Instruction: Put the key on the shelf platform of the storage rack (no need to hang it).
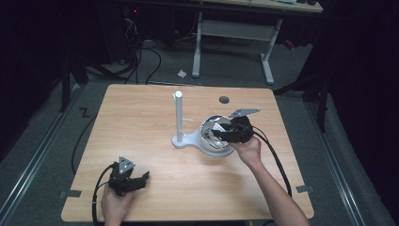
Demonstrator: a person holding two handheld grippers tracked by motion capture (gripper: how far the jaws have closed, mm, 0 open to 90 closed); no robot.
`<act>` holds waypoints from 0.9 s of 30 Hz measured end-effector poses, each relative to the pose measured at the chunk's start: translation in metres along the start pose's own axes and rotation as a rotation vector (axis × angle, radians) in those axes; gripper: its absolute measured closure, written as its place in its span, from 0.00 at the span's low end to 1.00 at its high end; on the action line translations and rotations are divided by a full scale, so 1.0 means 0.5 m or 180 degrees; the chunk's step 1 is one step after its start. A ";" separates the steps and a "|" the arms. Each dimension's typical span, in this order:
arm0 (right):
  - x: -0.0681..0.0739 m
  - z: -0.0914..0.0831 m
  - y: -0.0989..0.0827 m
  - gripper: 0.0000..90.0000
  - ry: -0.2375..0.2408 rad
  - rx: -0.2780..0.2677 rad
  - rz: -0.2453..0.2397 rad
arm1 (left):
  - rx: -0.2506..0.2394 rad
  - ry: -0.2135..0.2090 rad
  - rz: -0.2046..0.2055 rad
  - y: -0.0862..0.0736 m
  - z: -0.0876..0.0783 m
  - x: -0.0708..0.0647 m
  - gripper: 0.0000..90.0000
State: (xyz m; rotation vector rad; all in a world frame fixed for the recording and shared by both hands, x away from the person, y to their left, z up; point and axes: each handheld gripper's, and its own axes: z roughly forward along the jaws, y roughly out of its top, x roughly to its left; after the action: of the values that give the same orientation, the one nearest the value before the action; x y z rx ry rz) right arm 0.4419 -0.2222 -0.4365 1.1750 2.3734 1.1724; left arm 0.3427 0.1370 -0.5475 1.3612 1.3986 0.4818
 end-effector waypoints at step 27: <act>-0.024 -0.018 -0.032 0.71 -0.0136 -0.0102 0.0070 | 0.0000 0.0000 0.0002 0.000 0.000 0.000 0.26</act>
State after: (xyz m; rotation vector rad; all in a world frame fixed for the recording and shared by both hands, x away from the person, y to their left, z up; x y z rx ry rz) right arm 0.4359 -0.2418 -0.4443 1.2067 2.3076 1.1760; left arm 0.3425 0.1371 -0.5475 1.3616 1.3984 0.4822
